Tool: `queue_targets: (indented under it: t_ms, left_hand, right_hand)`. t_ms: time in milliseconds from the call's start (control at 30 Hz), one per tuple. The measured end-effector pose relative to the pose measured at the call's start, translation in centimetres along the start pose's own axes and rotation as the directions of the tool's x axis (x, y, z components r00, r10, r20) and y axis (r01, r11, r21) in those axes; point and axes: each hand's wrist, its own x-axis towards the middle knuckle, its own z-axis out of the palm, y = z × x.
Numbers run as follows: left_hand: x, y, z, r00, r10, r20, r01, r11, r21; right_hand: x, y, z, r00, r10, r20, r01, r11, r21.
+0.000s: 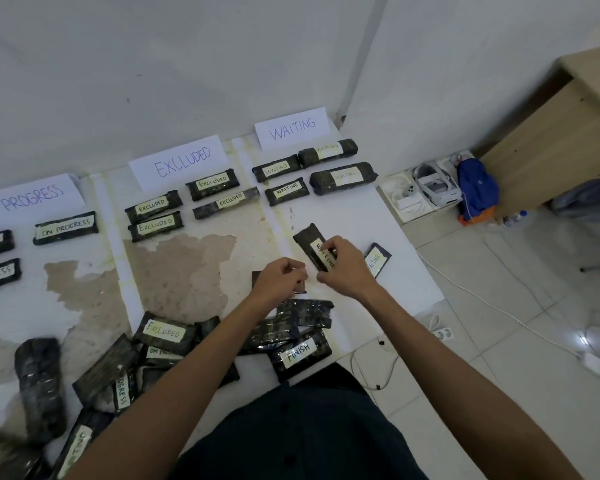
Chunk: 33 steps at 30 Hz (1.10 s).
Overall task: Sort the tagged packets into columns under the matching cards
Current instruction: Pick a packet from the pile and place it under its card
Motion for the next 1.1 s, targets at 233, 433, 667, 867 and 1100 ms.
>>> queue_targets:
  t_ms: [233,433,667,867,1100]
  left_hand:
    - [3.8,1.3,2.6,0.993,0.097,-0.061,-0.083,0.976,0.203]
    - [8.2,2.8,6.2,0.986,0.131,-0.106,-0.093,0.949,0.303]
    - [11.4,3.4,11.8,0.979,0.192,-0.072,-0.131,0.857,0.499]
    - [10.4,2.3,19.0,0.934,0.330,0.139,-0.233,0.265,0.936]
    - [10.3,0.6,19.0,0.940,0.338,0.041,-0.144,0.286,0.947]
  right_hand:
    - [7.5,5.6,-6.7,0.994,-0.092,0.061,0.109,0.905,-0.411]
    - [14.4,9.2,-9.8,0.933,-0.258,0.253,0.357,0.763,-0.538]
    - [20.0,11.5,-9.9,0.851,-0.378,0.364,0.520,0.702,-0.487]
    - [19.8,12.7,-9.7,0.849,-0.366,0.382,0.510,0.759,-0.406]
    - [17.2,12.6,-10.0,0.888,-0.353,0.294,0.433,0.858,-0.277]
